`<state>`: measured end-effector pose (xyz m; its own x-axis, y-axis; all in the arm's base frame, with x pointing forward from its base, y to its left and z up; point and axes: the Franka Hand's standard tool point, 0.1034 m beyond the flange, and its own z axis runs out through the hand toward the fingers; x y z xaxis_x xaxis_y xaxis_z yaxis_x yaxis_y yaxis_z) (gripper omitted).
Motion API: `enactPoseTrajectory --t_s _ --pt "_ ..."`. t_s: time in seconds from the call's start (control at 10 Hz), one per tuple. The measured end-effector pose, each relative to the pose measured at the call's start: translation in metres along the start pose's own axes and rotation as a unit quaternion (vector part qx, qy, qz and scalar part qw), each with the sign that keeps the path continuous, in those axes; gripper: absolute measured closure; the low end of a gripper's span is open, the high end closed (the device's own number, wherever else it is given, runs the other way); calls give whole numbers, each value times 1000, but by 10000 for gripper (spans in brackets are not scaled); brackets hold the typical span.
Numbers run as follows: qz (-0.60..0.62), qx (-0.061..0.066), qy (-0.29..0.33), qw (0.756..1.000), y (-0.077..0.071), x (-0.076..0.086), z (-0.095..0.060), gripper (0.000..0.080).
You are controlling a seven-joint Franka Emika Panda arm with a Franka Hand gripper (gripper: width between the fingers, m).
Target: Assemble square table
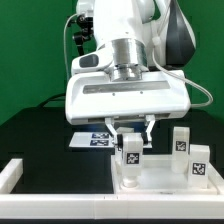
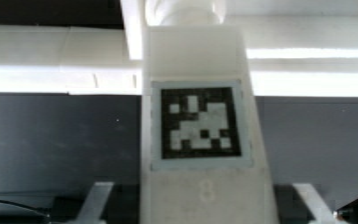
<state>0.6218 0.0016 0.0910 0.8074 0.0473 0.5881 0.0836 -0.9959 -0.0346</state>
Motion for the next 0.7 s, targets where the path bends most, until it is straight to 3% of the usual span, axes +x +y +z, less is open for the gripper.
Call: enactPoseTrajectory --t_s 0.5,0.6,0.7 --pt "1 4 -8 1000 -3 -5 4 508" --pt "1 5 -11 1000 -3 -7 5 427" --pt "1 5 -12 1000 -3 -7 5 290"
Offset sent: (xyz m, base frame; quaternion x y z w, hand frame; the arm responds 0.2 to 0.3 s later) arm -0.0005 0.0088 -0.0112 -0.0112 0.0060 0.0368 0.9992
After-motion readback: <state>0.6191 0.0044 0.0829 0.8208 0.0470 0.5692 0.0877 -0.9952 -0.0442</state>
